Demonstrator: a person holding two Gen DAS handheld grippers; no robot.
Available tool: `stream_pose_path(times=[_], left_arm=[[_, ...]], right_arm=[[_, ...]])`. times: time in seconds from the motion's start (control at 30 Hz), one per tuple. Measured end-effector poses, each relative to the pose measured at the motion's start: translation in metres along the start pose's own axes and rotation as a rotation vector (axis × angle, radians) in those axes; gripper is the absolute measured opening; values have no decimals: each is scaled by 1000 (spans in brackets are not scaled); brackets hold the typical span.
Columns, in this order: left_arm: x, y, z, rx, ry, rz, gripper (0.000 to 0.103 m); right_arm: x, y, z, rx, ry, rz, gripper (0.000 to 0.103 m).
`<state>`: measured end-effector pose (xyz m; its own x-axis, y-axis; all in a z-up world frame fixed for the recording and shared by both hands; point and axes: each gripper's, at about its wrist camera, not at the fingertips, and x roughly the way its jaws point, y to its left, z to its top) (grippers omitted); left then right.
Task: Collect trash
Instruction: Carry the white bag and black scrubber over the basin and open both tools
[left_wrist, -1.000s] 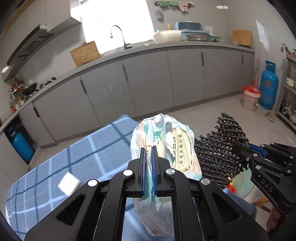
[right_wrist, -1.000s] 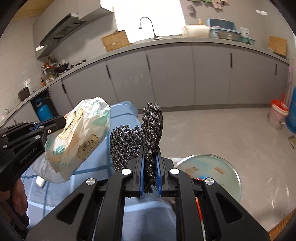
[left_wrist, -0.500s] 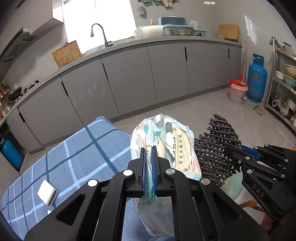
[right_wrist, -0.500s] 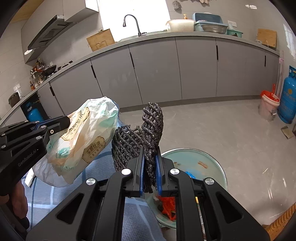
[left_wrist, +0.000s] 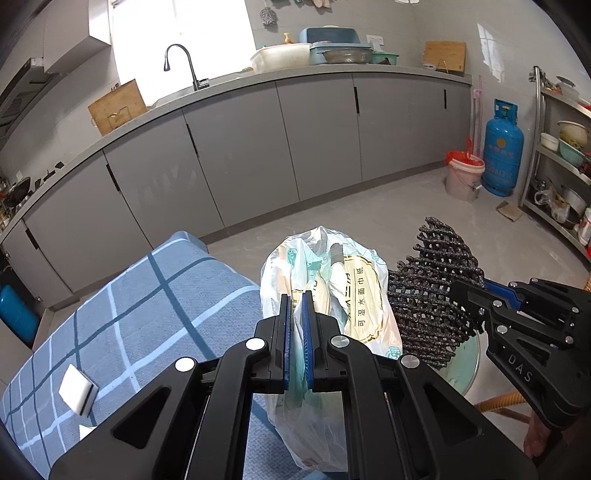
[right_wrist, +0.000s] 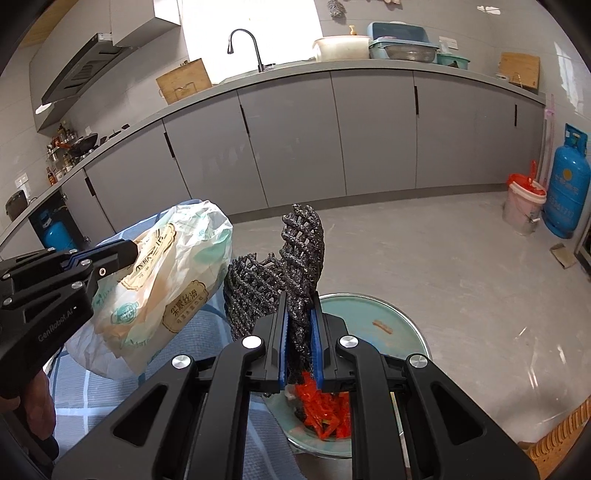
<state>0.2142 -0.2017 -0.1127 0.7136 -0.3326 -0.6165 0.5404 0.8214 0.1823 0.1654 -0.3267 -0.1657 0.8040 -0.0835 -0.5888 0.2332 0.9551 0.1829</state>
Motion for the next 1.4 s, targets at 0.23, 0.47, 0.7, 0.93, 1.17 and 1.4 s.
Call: stream_pose_path(times=[0.23, 0.47, 0.7, 0.93, 1.17, 1.4], left_arm=[[6, -7, 0, 8, 12, -15, 7], [17, -15, 1, 20, 28, -38, 7], [25, -30, -1, 32, 38, -66, 7], [32, -40, 0, 53, 33, -86, 7], [44, -51, -4, 70, 58, -116, 7], [66, -63, -13, 72, 109, -130, 7]], right_arm=[[2, -8, 0, 8, 5, -14, 12], [3, -18, 2, 17, 6, -43, 12], [7, -36, 2, 29, 12, -75, 12], [12, -49, 2, 46, 17, -99, 12], [20, -58, -1, 58, 33, -122, 12], [36, -67, -12, 73, 77, -140, 12]])
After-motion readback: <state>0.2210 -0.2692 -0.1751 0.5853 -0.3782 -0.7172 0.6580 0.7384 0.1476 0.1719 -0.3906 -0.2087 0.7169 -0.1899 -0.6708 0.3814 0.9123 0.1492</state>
